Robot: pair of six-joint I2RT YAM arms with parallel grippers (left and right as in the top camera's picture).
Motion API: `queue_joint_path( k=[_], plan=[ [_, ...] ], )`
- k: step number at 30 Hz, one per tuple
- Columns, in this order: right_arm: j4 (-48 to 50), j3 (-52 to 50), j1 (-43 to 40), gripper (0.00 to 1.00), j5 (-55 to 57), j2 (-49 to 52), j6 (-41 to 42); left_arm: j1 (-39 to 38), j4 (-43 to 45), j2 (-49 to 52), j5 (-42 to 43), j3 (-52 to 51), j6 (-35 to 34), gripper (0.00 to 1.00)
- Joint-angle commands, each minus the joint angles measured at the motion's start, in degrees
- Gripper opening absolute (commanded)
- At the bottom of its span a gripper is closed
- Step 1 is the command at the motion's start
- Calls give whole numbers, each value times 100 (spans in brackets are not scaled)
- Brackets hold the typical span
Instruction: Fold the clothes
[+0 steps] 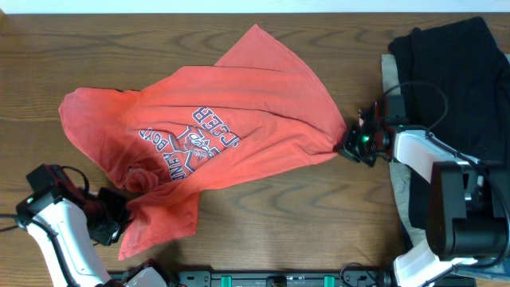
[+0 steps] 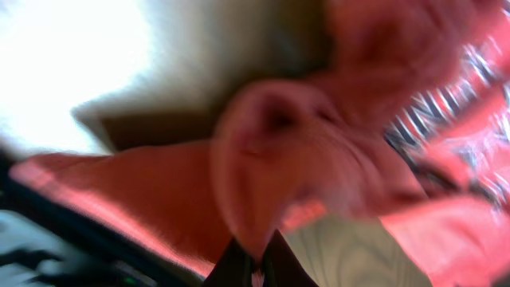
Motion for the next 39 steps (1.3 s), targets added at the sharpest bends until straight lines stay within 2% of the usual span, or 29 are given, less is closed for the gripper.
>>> queue_joint_path(
  k=[1, 5, 12, 17, 25, 31, 39],
  plan=[
    [-514, -170, -151, 1, 772, -269, -483, -332, -50, -31, 1272, 188, 791, 6],
    [-1333, 544, -238, 1, 817, -1344, -942, -855, -46, -31, 1965, 702, 1062, 6],
    [-2618, 2293, -271, 1, 1445, -2570, -1235, -1552, -26, -31, 2039, 2874, 1115, 6],
    [-3335, 3355, -271, 1, 1659, -2879, -1344, -1578, -4, -31, 2039, 4393, 743, 6],
    [-3926, 5101, -271, 1, 1698, -2975, -1589, -1475, 76, -33, 1731, 6629, 476, 6],
    [-4081, 5989, -271, 1, 2026, -2973, -1751, -1397, 90, -28, 1257, 7243, 315, 6],
    [-4181, 6024, -260, 1, 2044, -2369, -1939, -1615, -22, 682, 1246, 7237, 343, 6]
  ],
)
